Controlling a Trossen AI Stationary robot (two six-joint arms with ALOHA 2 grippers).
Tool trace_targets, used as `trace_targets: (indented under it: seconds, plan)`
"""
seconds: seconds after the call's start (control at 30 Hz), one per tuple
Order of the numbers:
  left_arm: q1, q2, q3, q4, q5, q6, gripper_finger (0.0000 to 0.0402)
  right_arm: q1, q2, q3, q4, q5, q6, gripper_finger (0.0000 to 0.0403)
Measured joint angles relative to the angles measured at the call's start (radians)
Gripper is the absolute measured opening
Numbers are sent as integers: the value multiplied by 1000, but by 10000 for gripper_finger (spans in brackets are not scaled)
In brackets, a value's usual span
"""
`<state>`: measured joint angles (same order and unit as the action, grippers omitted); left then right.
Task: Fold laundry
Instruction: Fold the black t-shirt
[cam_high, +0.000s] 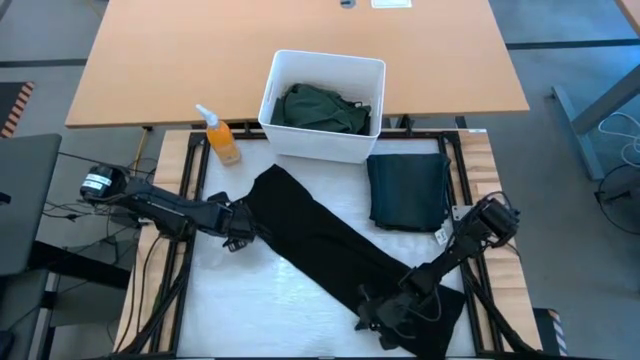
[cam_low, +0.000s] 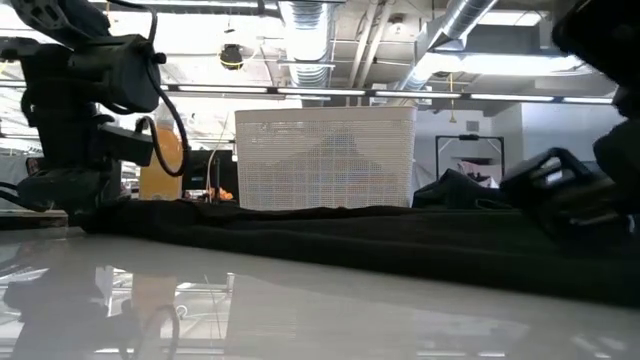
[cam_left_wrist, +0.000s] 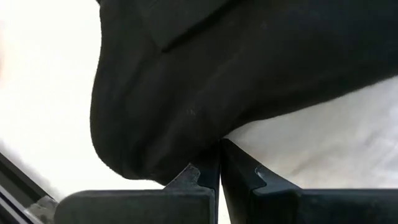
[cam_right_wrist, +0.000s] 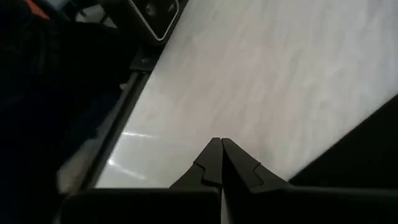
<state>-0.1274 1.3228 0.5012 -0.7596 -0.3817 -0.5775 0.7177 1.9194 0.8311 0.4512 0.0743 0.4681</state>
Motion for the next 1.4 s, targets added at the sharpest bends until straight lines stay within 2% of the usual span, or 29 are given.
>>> trace_targets:
  seconds: [0.1,0.2,0.3,0.37,0.53,0.7,0.77,0.87,1.07,1.17,1.4]
  plan:
    - [17,-1,3,-17,34,-18,0,5,-6,2,-29,-46,59,22]
    - [8,-19,44,-115,28,-46,0,17,-16,0,-33,-53,18,22]
    - [-15,-86,114,-194,-52,-73,0,22,-33,-2,-17,-77,-48,21]
    - [-34,-129,157,-159,-106,-83,0,23,-49,-2,-6,-65,-81,21]
    - [-94,-244,172,-2,-139,-58,0,-7,-56,-2,-4,-30,-117,21]
    - [-153,-274,69,207,-361,-90,0,-56,-56,-2,5,-16,-119,21]
    - [-155,-273,17,271,-409,-117,0,-75,-56,-2,18,-17,-121,21]
    - [-149,-273,-39,341,-423,-158,0,-102,-56,-2,61,-24,-140,22]
    - [-153,-273,-96,343,-391,-221,0,-172,-57,-2,141,-98,-150,22]
    - [-141,-284,-97,290,-361,-218,0,-226,-58,-2,172,-130,-111,22]
    - [-105,-285,-112,176,-358,-332,0,-334,-56,-1,220,-106,-36,22]
